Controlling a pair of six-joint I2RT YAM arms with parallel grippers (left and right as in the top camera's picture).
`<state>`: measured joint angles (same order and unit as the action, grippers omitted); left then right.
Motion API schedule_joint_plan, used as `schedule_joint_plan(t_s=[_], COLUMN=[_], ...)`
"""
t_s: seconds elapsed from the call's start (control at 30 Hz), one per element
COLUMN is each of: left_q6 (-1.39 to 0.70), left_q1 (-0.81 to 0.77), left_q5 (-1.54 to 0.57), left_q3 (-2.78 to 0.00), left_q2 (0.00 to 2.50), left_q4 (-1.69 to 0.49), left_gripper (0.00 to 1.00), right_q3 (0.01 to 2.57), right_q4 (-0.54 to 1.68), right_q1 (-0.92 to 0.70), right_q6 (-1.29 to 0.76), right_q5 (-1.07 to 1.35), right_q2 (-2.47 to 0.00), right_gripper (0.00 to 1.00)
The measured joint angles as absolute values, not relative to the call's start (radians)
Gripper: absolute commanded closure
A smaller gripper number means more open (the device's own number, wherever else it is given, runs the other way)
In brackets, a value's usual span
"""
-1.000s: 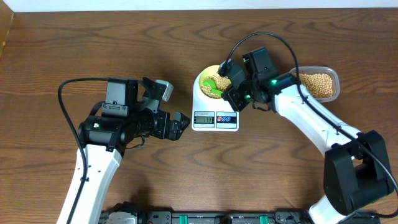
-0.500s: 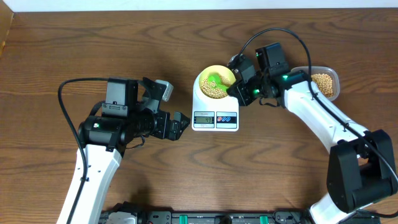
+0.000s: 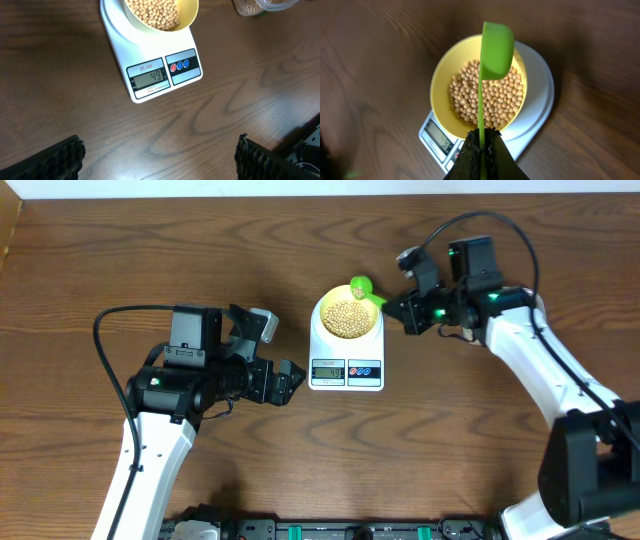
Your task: Scoop item into bowl and weigh 50g on scale
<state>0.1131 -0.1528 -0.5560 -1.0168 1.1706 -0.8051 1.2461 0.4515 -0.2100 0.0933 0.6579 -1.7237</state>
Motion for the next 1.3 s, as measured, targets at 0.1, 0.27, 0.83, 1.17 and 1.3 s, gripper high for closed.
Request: schedule_joint_plan(t_s=[0.1, 0.27, 0.83, 1.17, 1.3], left_q6=[0.113, 0.113, 0.113, 0.113, 0.113], left_q1=[-0.153, -0.153, -0.153, -0.153, -0.153], left_q5=[-0.556, -0.556, -0.556, -0.556, -0.556], left_q3=[-1.017, -1.017, -1.017, -1.017, -1.017], left_q2=[1.171, 1.171, 1.171, 1.171, 1.171], left_q4=[-0.805, -0.805, -0.805, -0.805, -0.805], left_gripper=[0.02, 0.02, 0.02, 0.02, 0.02], right_q3=[1.246, 1.246, 1.246, 1.246, 1.246], right_q4=[0.452, 0.453, 0.523, 0.527, 0.527], right_q1=[-0.179, -0.128, -0.138, -0.224, -0.267], right_q6=[0.079, 0.064, 0.086, 0.133, 0.142], right_q5=[0.686, 0.746, 0.769, 0.651, 0.611], right_q2=[-1.699, -1.682, -1.682, -1.682, -1.682], right_gripper=[0.99, 0.99, 0.99, 0.99, 0.99])
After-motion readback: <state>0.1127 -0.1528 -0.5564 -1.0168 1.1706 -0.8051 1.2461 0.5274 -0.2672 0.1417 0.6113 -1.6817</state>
